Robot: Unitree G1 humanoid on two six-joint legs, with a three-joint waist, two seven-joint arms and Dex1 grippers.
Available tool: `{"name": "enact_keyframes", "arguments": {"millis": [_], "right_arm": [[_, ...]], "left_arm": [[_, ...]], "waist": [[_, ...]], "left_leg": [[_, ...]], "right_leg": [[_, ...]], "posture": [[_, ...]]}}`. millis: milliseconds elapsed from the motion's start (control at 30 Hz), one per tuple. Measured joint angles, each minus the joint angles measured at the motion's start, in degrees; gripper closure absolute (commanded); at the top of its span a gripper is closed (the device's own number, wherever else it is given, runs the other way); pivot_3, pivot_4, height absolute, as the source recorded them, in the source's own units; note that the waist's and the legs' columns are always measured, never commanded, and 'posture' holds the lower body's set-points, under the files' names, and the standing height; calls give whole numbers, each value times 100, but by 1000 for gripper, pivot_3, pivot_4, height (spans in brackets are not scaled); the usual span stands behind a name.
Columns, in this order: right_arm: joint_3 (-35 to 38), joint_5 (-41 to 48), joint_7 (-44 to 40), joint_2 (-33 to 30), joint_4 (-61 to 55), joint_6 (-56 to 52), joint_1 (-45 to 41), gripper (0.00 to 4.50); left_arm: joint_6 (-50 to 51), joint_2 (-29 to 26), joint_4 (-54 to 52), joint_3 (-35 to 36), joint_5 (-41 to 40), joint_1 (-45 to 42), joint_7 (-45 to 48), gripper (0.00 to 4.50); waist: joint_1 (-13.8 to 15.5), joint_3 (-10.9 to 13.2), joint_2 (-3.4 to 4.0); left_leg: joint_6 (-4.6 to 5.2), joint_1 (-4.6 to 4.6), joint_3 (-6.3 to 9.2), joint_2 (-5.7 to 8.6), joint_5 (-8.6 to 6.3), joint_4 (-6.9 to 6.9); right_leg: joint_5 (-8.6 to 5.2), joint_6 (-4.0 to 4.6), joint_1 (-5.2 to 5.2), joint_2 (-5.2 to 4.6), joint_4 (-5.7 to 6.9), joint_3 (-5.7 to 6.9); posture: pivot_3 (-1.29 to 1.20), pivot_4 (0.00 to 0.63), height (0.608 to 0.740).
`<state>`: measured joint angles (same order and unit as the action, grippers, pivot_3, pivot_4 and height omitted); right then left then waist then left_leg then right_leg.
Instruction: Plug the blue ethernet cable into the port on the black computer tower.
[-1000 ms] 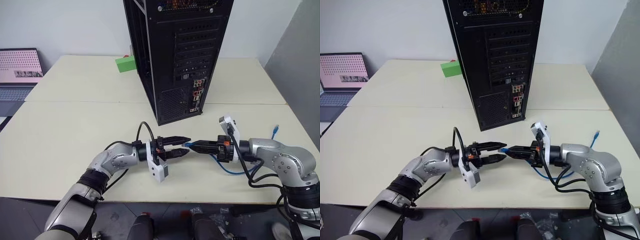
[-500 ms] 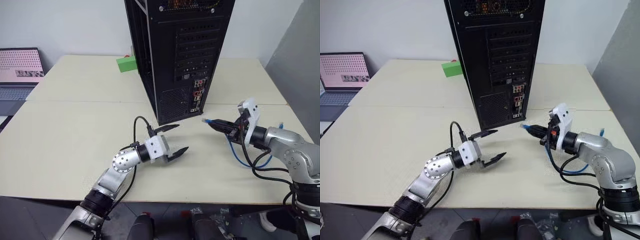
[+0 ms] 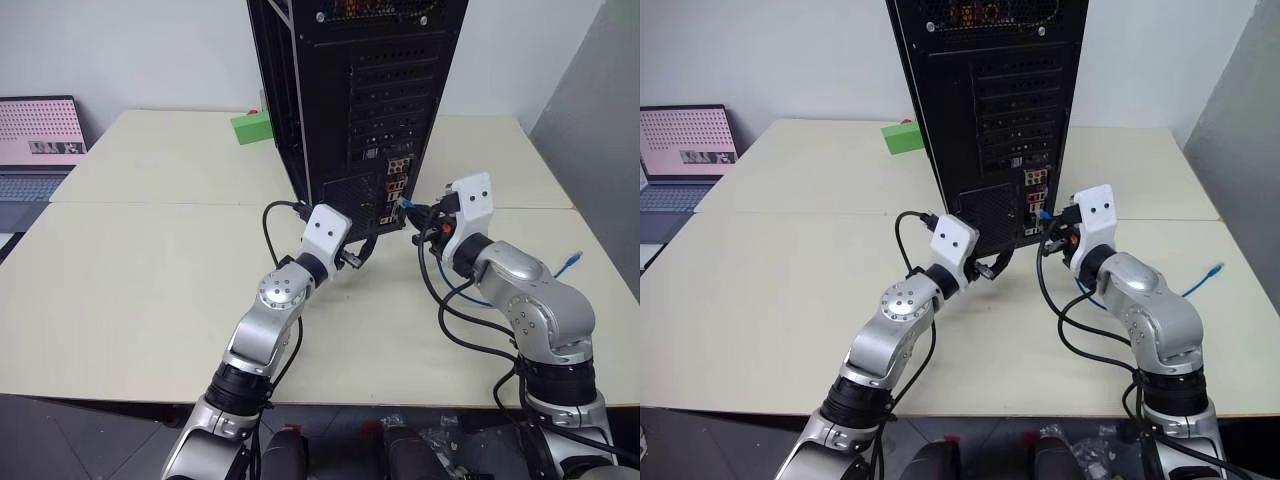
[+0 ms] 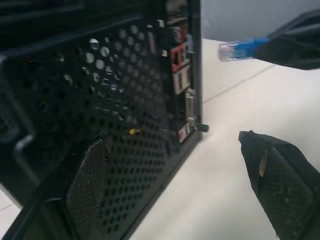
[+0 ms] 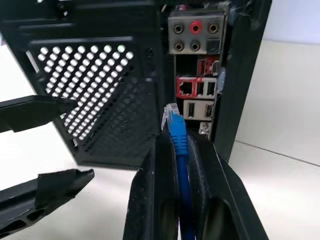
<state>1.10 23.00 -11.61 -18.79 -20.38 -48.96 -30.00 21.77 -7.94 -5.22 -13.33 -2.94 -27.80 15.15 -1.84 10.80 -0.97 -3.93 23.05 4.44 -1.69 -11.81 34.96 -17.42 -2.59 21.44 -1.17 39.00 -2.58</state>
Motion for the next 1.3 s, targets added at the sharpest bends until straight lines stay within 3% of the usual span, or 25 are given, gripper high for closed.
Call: {"name": "enact_keyframes", "arguments": {"millis": [467, 1300], "right_arm": [[-62, -398, 351, 648, 587, 147, -411, 4495], [-16, -756, 418, 885, 1319, 678, -667, 4496]], "left_arm": [[175, 162, -4, 3, 294, 2, -203, 211], [170, 208, -18, -50, 416, 6, -84, 211]], "waist": [[-2, 0, 0], [-3, 0, 0]], "left_leg": [[0, 1, -1, 0, 0, -1], [0, 1, -1, 0, 0, -2]], "right_leg": [[0, 1, 2, 0, 1, -1], [0, 1, 4, -1, 0, -2]], "posture": [[0, 150, 740], [0, 150, 740]]}}
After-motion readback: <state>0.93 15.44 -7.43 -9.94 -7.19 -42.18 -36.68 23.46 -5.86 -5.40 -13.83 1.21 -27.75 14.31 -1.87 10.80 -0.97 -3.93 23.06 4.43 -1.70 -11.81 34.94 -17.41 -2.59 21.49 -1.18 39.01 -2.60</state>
